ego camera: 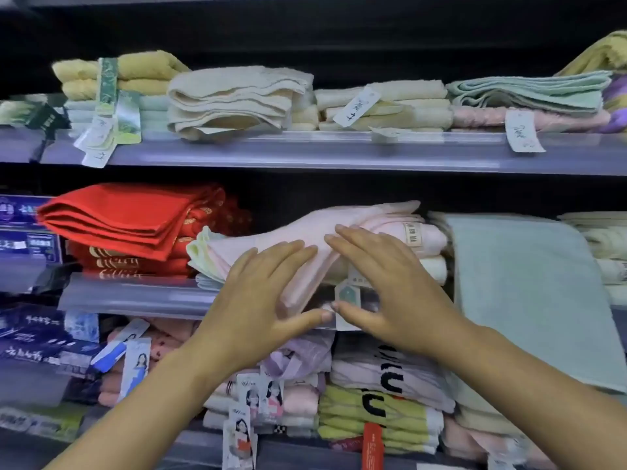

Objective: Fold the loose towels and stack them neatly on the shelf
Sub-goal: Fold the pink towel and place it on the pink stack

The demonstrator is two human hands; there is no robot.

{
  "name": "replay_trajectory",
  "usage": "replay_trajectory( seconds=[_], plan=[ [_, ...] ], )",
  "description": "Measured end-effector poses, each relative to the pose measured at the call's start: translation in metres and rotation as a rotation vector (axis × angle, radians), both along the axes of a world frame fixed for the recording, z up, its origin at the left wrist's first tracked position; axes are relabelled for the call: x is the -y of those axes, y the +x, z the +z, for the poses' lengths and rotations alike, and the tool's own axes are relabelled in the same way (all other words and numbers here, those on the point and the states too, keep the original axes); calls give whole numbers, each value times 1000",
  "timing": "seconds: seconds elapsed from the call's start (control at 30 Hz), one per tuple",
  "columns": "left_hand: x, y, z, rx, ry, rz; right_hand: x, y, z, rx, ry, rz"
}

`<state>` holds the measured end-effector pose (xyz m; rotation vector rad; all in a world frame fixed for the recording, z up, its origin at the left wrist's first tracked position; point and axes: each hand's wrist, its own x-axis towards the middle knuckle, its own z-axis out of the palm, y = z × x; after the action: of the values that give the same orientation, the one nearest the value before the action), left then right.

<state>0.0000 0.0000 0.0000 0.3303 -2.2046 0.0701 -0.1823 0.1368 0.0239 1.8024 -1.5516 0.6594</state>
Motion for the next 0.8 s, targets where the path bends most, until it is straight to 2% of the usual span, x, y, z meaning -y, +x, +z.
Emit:
replay_trajectory(
  seconds=[0.07,0.27,0.4,0.57,0.63,0.7,0.8],
  plan=[
    [6,4,-2,1,-60,-23,12,5,3,-97,-16,-6],
    [35,12,-9,5,-111,-8,46,14,11,-218,-20,-56],
    [52,18,-11,17,-117,4,58,14,11,-270,2,-94],
    [67,20,-12,3,-130,-4,63,10,14,-309,-76,-77],
    [71,21,-9,-7,-115,-33,60,17,24,-175,-90,-14],
    [75,22,-1,-61,-65,-67,51,24,37,51,-82,78],
    [70,23,22,-259,161,-116,35,23,50,445,-79,145]
  ],
)
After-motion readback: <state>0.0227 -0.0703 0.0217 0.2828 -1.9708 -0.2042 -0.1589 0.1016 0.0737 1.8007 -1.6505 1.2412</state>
